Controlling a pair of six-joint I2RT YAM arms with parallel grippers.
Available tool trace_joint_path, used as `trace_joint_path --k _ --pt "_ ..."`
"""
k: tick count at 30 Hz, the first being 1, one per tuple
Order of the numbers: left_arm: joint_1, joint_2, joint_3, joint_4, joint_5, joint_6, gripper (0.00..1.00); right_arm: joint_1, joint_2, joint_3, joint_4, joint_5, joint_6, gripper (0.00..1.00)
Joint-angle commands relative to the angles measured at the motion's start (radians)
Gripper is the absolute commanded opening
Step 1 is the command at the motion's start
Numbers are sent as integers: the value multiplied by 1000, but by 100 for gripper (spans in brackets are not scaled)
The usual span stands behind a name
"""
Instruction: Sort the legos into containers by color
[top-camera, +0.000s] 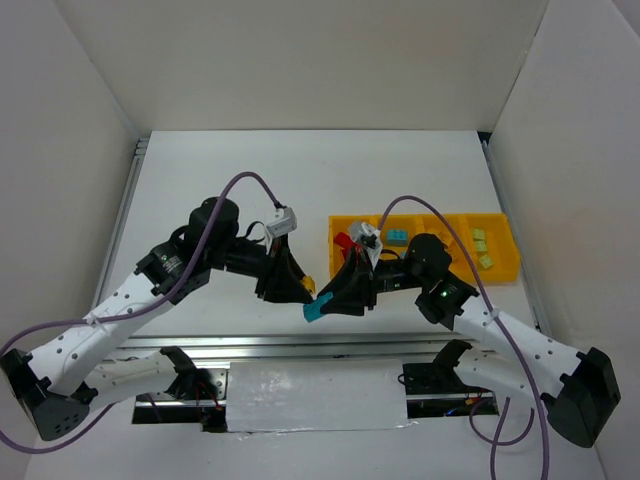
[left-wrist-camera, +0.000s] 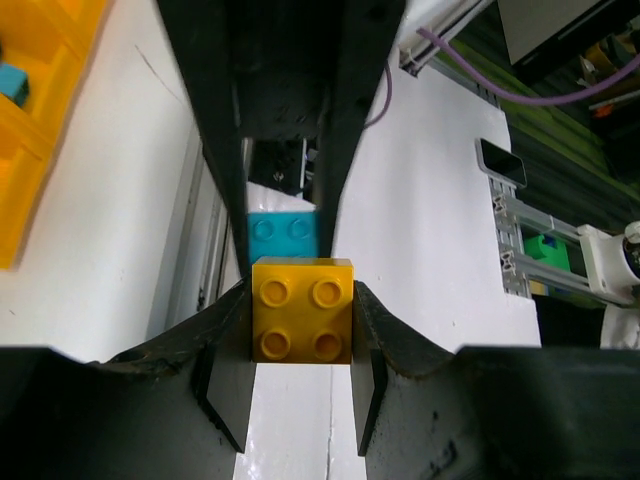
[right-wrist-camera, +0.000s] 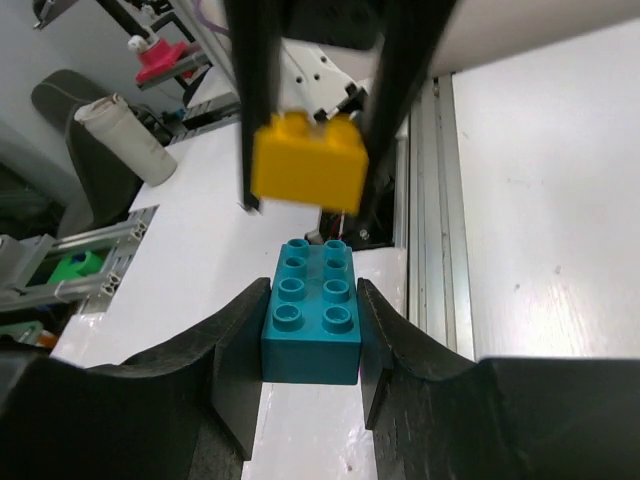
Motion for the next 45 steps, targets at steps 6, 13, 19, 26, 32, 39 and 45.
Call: trace_joint_path --k 6,13,19,26,32,39,45 --pt "81 28 90 22 -79 24 0 -152 47 -29 -16 172 54 0" --pt "109 45 126 -81 -470 22 0 -226 110 100 -486 1132 198 0" --pt "109 -53 21 -53 -550 24 0 -365 130 126 -610 1434 311 0" --pt "108 -52 -17 -88 -562 33 0 -462 202 171 -571 1407 263 0" --pt "109 -33 -22 -85 -508 30 0 -467 281 197 -554 1326 251 6" --pt "109 -36 -23 -81 -479 35 0 -467 328 211 -545 1266 245 37" --pt "109 -27 -22 -81 -467 35 0 -467 327 192 -525 1209 234 74"
